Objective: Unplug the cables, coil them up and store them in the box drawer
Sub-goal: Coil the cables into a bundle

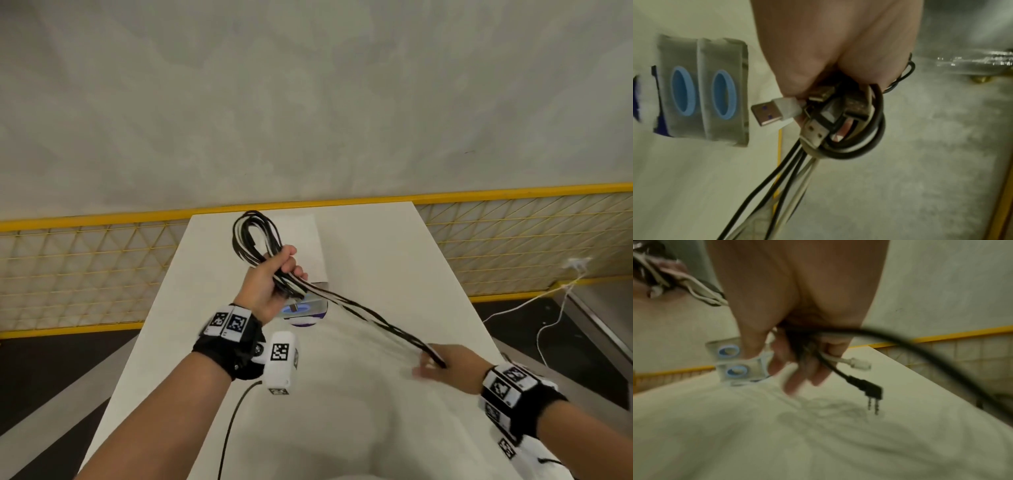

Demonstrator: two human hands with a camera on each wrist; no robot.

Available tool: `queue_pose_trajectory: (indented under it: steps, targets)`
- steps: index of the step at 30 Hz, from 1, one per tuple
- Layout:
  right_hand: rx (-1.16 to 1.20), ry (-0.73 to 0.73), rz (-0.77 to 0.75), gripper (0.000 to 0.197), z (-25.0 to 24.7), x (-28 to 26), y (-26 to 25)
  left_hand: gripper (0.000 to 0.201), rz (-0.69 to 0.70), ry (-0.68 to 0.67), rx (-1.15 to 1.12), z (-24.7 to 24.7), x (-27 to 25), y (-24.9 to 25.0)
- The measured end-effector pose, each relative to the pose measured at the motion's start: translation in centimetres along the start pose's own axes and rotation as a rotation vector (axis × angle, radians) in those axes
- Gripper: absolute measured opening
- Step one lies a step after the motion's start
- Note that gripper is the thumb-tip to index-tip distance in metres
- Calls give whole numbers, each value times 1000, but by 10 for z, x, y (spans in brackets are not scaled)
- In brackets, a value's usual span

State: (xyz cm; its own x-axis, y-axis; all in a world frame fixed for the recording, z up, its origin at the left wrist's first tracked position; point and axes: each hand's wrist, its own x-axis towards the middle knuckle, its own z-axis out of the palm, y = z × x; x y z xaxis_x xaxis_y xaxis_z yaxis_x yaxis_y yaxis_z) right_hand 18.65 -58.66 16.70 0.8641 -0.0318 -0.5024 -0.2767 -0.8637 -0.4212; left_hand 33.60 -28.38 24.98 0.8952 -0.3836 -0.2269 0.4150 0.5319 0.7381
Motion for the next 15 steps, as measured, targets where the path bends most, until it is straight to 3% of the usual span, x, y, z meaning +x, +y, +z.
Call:
queue_pose_trajectory:
  steps: [2,3,5,7,10,11,15]
  targets:
    - [-167,-48,-68,115,5,8,-14,17,-22,-33,56,5,-1,-11]
    - [-117,3,-142,119,5,12,-28,17,-32,-47,75,8,-1,-15]
    - [218,98,-303,107,-2,13,-73,18,-47,-80,94,14,-4,-22]
    - [500,69,-437,83,-4,15,-117,21,-46,-105,102,22,-6,-25]
    - [518,155,-514,22,12,22,-147,29,-36,-86,75,26,-6,-17]
    - [482,188,-490,13,18,24,-145,31,-27,-65,62,24,-5,-14]
    - [347,109,-340,26,22,29,-119,37,7,44,-27,6,2,-1]
